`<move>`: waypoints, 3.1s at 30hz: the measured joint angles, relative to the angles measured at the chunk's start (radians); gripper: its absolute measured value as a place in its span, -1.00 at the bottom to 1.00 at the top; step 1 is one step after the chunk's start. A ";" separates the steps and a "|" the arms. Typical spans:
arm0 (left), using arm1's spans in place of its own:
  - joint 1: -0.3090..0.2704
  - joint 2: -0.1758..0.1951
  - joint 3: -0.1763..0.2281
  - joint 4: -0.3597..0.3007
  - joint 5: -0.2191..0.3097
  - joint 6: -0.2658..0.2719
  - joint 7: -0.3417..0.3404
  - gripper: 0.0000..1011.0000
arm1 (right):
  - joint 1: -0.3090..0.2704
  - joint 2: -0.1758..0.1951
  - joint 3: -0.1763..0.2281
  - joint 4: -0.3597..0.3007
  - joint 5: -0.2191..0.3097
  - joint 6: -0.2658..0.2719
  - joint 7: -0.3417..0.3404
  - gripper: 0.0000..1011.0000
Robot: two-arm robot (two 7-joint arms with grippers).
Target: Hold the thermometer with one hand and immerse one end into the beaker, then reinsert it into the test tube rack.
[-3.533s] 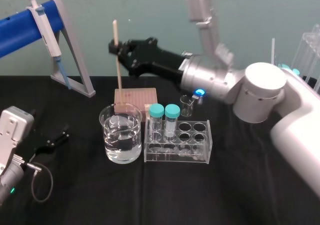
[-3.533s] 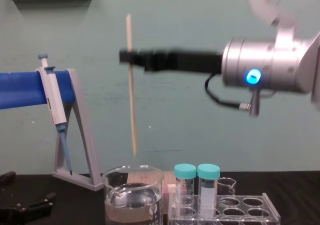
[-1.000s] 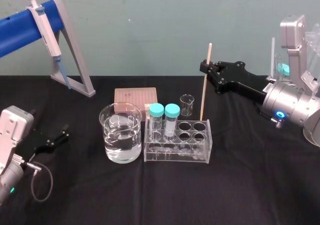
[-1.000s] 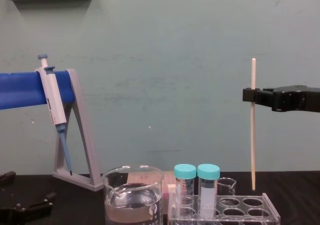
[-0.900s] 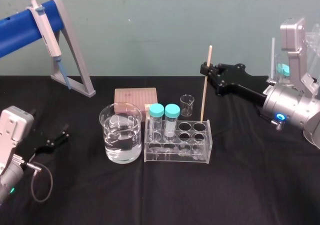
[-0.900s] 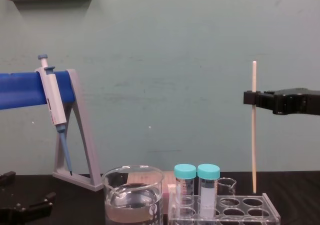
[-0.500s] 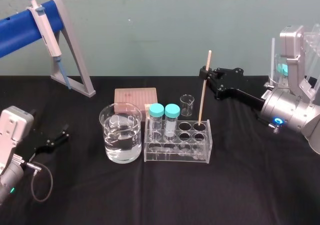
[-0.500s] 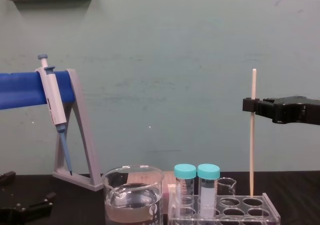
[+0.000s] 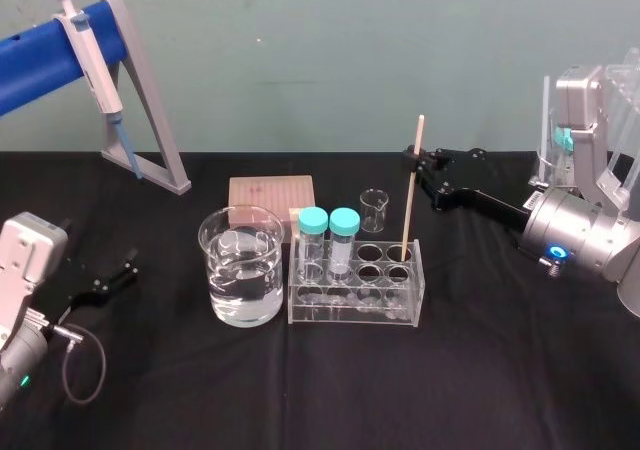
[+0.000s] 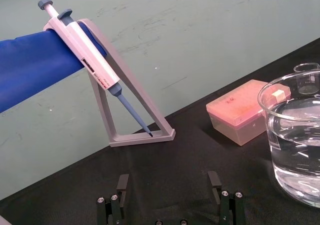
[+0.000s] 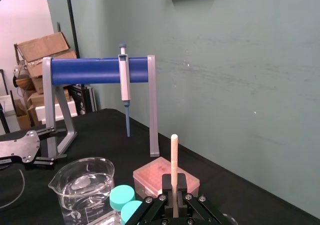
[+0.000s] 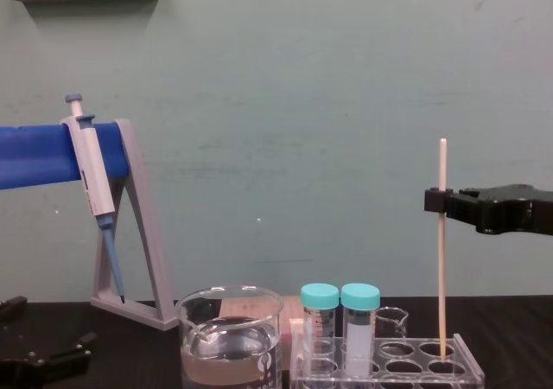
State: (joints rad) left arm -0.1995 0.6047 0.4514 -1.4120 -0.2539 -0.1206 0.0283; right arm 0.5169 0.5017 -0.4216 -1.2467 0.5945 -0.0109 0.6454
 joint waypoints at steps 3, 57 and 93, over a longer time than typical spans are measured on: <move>0.000 0.000 0.000 0.000 0.000 0.000 0.000 0.99 | -0.003 -0.004 0.001 0.009 0.000 -0.004 0.003 -0.91; 0.000 0.000 0.000 0.000 0.000 0.000 0.000 0.99 | -0.011 -0.051 0.004 0.114 -0.032 -0.047 0.032 -0.07; 0.000 0.000 0.000 0.000 0.000 0.000 0.000 0.99 | -0.049 -0.021 0.056 0.041 -0.036 -0.057 -0.024 0.98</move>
State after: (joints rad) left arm -0.1995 0.6047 0.4514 -1.4120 -0.2539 -0.1206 0.0283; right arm 0.4683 0.4804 -0.3661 -1.2055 0.5585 -0.0678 0.6212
